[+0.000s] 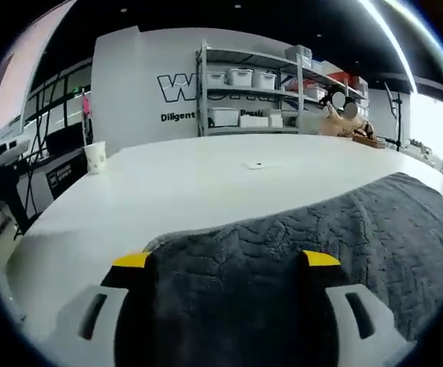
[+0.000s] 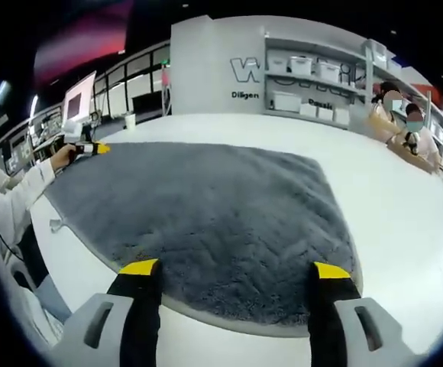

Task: Open the folded towel by lifting each exposed corner and separating the folded layers until the towel lies flat within the target outline without major curled edges

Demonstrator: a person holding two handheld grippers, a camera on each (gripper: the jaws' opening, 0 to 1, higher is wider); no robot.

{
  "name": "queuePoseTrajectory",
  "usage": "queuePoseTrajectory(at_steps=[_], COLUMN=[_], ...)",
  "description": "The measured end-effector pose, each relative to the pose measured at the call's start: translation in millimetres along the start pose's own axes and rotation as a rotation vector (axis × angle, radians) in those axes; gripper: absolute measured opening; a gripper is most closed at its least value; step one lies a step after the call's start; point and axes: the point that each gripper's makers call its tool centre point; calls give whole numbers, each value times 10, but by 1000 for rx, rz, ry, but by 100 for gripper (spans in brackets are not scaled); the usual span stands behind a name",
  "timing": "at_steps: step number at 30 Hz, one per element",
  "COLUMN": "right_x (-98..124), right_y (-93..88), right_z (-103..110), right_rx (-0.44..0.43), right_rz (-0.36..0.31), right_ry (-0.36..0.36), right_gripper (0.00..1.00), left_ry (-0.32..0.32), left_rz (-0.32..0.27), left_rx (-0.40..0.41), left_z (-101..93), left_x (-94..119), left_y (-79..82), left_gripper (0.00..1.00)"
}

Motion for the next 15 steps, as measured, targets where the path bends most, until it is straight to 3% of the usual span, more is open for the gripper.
queuePoseTrajectory(at_steps=[15], right_x=[12], right_y=[0], right_z=[-7], right_rx=[3], right_rz=[-43], right_ry=[7], right_gripper=[77], left_ry=[-10], left_rz=[9], left_rx=[-3], left_z=[52], left_x=[-14], left_y=[-3], left_gripper=[79])
Point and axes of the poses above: the point that each gripper's makers call its tool centre point, and the gripper's own axes: x roughly backward along the fingers, z roughly to its left, y roughly out of its top, and after that the axes turned 1 degree about -x, right-handed
